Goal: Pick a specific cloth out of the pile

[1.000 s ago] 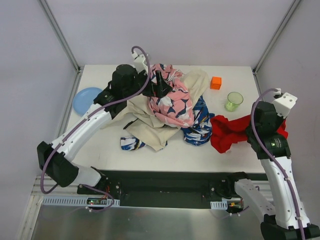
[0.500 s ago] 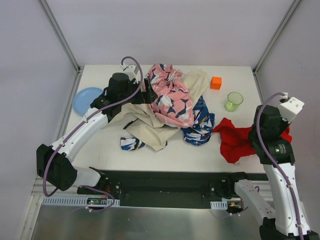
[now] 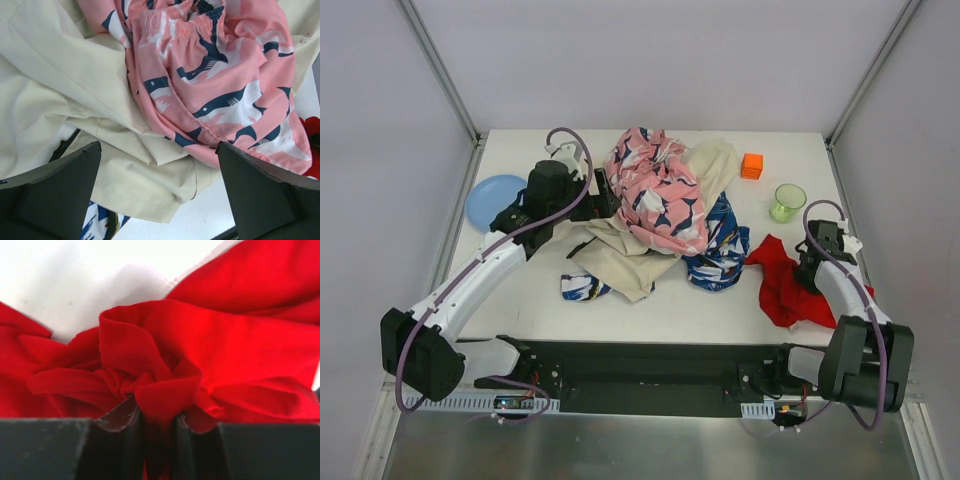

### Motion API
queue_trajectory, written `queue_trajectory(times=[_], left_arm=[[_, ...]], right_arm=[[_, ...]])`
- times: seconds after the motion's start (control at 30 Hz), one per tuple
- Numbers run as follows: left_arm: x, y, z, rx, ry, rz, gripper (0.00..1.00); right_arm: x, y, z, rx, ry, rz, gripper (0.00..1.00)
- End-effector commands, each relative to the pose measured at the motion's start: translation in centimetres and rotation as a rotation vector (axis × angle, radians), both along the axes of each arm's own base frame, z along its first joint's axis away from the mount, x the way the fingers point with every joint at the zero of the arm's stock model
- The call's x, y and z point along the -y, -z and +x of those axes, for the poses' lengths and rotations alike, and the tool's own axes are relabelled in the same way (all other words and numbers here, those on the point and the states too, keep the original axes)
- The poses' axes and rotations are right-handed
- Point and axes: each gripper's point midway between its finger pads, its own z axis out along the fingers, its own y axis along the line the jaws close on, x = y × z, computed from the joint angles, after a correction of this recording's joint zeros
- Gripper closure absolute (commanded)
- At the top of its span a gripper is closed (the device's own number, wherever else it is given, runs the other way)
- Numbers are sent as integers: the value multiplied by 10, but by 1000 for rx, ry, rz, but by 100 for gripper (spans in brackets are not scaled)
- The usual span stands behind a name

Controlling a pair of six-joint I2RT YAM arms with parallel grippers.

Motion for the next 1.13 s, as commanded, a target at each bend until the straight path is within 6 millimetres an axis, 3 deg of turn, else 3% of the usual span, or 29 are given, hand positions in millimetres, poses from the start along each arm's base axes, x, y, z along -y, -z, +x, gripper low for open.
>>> queue_trajectory(times=[0.0,0.1,0.2,0.4,0.5,0.57,0.67,1.1], left_arm=[[-21,-2,-8,8,-72,22,1],[-33,-2,-11,21,-116,40,1],[-40,-7,-16,35,-137,47,1],[-58,-14,-26,58,-194,77,1],[-73,-19,-33,61,-248,100,1],[-88,-20,-37,56,-321,121,1],[-111,-17,-46,14,-435,157,1],[-121,-10,-71,-22,-462,126,1]], right_arm=[[-28,12,31,66,-55,181,71],[-30,-10,41,84,-117,176,40],[-22,-62,46,138,-141,114,4],[-9,-175,37,303,-194,-36,4],[-7,-220,38,457,-232,-109,4],[-22,-241,43,543,-391,-142,4],[-41,-250,42,609,-498,-112,4],[-22,-227,44,620,-367,-150,4]])
